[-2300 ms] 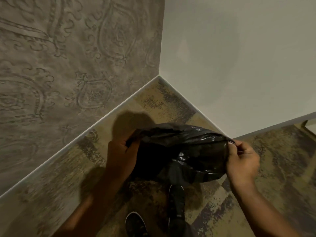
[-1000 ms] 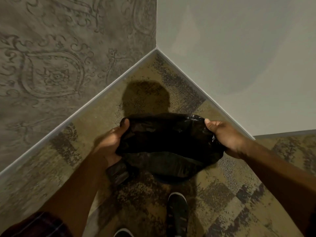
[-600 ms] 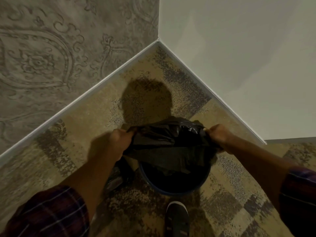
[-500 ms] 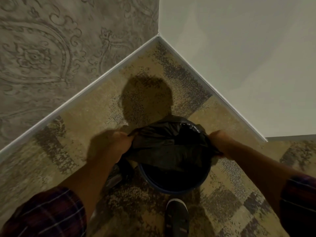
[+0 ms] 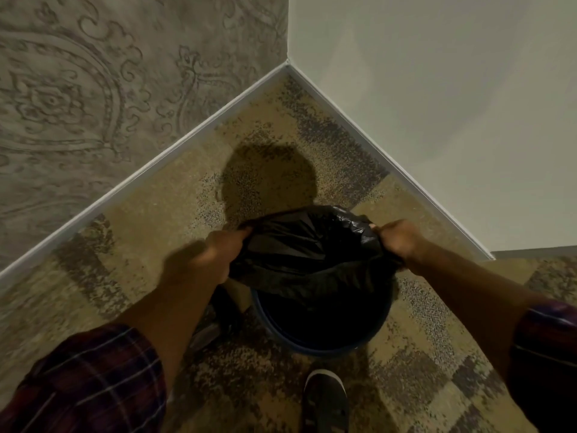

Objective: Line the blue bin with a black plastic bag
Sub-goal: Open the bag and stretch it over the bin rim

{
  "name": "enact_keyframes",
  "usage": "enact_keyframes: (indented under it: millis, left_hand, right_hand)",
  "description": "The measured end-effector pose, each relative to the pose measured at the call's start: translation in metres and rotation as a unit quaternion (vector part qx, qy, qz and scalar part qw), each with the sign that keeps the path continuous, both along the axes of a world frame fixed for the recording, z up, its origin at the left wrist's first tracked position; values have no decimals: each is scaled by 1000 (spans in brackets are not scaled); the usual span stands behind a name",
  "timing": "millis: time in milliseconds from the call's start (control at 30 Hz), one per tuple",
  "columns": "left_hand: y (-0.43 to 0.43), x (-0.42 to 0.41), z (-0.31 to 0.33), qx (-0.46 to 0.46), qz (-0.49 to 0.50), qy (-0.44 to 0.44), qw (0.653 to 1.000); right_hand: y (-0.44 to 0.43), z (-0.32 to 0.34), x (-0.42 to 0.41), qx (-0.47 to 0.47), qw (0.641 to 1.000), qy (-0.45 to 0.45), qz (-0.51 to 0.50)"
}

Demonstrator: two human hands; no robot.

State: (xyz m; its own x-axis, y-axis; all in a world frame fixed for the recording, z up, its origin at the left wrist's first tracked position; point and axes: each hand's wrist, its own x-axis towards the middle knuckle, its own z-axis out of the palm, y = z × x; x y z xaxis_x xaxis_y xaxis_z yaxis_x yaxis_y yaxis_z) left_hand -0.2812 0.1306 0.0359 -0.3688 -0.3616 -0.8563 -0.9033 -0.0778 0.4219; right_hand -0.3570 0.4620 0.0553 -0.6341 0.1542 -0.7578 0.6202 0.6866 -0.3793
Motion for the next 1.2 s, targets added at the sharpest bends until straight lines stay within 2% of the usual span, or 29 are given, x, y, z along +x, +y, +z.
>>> enact_keyframes:
  millis: [100, 233, 400, 600, 700, 833, 933, 1067, 1133, 1200]
  left_hand:
    - [0, 14, -12, 6, -13, -17, 1000]
    - [-4, 32, -12, 7, -55, -13, 998]
    - [-2, 54, 17, 66, 9, -1, 998]
    - [10, 92, 42, 112, 39, 62, 991]
    - [15, 110, 42, 136, 41, 52, 988]
    - [27, 128, 39, 119, 47, 21, 992]
    - [36, 141, 38, 108, 65, -8, 992]
    - [40, 158, 37, 81, 123, -56, 988]
    - [42, 164, 36, 116, 188, -76, 972]
    - [47, 167, 36, 167, 252, -92, 949]
  right_hand:
    - [7, -7, 14, -15, 998, -51, -40]
    - [21, -3, 31, -39, 995, -51, -80]
    - [42, 17, 65, -154, 970, -51, -182]
    - [44, 34, 108, -161, 964, -25, -211]
    - [44, 37, 122, -135, 964, -12, -229]
    - [42, 43, 137, -137, 951, 3, -278]
    - [37, 49, 142, -171, 919, -12, -354]
    - [35, 54, 149, -236, 837, -63, -489]
    - [36, 53, 152, -272, 797, -91, -531]
    - [35, 50, 155, -284, 778, -102, -550]
